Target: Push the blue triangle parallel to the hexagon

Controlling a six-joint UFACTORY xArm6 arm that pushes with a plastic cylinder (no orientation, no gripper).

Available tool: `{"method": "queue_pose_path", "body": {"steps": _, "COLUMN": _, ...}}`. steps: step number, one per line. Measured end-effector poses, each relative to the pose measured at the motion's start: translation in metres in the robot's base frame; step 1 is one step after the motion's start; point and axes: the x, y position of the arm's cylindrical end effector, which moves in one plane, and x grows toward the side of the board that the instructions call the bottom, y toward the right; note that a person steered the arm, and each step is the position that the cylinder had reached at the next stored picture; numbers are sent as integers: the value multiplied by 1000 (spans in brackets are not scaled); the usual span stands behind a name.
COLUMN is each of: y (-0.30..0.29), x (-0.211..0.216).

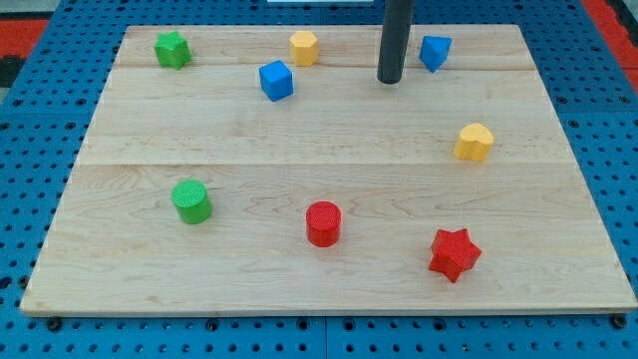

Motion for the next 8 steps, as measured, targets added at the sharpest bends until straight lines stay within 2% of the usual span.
{"method": "queue_pose_path", "body": {"steps": 2, "y": -5, "x": 5}}
{"method": "queue_pose_path", "body": {"steps": 3, "y": 45, "x": 13}}
{"method": "queue_pose_path", "body": {"steps": 5, "y": 173, "x": -36}}
{"method": "queue_pose_path", "body": {"steps": 6, "y": 134, "x": -73}}
{"method": "queue_pose_path", "body": {"steps": 7, "y": 64, "x": -73}}
{"method": "queue_pose_path", "body": {"steps": 8, "y": 16, "x": -20}}
